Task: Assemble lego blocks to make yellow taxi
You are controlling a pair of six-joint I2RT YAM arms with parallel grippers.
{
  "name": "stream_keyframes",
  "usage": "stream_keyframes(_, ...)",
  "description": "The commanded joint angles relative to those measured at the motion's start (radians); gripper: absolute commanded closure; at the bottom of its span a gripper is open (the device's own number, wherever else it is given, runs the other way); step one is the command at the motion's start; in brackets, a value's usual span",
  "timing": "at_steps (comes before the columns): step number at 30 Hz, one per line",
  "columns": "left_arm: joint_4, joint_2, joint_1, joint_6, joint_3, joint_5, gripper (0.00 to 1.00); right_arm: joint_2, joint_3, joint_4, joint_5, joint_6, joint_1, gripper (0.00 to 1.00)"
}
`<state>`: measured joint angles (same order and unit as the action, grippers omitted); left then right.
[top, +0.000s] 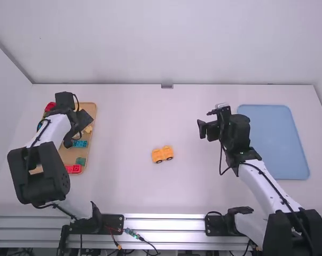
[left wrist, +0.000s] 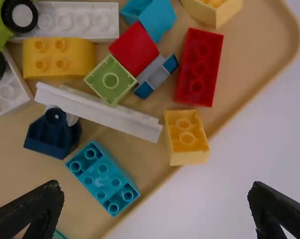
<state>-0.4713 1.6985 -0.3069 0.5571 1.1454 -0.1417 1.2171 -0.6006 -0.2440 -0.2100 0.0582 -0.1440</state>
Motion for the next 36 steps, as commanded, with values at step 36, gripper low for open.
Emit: stream_keyframes(36, -0.044, 0.311, 0.020, 0.061, 0.179, 0.095, 0.19, 0.003, 0.006, 0.000, -0.033, 0.000, 0.000, 0.01)
